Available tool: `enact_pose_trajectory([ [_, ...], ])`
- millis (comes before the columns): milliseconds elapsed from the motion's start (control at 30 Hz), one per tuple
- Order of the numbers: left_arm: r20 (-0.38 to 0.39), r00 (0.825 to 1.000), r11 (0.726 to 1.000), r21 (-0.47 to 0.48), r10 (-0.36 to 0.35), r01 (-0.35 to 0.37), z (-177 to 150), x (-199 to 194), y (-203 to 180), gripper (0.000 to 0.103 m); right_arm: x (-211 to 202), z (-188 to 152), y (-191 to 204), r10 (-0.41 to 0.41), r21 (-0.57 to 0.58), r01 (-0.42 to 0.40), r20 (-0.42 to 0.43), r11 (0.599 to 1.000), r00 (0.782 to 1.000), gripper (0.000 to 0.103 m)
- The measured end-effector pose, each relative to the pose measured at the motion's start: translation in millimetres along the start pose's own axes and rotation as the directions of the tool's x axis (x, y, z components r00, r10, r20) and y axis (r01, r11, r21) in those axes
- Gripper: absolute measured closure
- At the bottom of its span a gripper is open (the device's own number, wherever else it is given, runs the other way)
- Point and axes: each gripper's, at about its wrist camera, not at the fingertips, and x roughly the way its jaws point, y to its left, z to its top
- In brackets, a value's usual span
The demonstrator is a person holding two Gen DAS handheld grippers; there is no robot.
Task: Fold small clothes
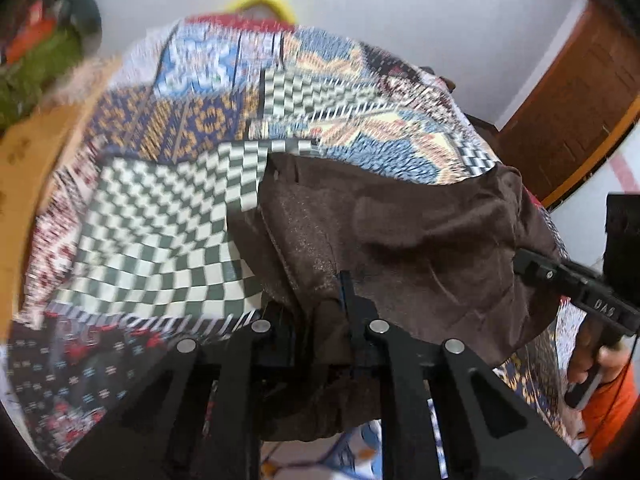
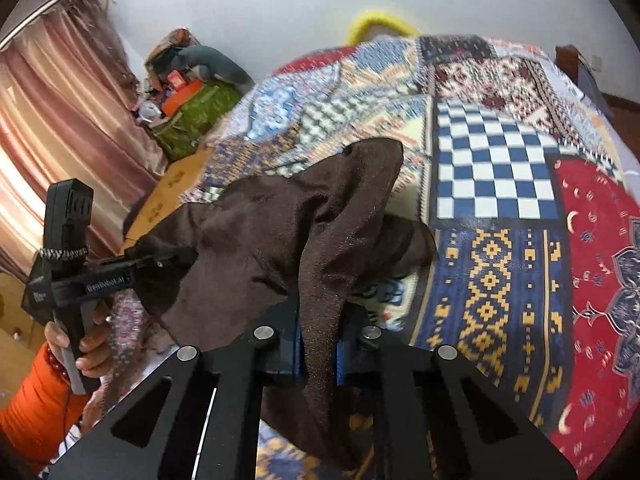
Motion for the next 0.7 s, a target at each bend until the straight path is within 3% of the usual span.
enact_pose_trajectory([
  [133,0.083,0.996,0.999,0.028,0.03,-0.032,-6,-49,-6,0.088,-25,1,33,-0.005,-0.082,0.009,0.046,0.997,0.999,0.094],
  [400,0.235,0.969,0.996,0.042,0.073,-0.085,-34,-152,2,0.088,-69,0,102,0.062,-0.164,-0.042,0.12,0.986,0.991,0.094],
  [533,0.258,0.96,0.992,0.033,0.111,-0.123,-55,-181,16,0.088,-65,-12,132,0.089,-0.191,-0.067,0.108,0.979,0.99,0.094],
  [700,0.228,0.965,0.992,-0.021,0.127,-0.125,-90,-183,46,0.088,-42,-34,149,0.104,-0.193,-0.091,0.059,0.977,0.993,0.094],
])
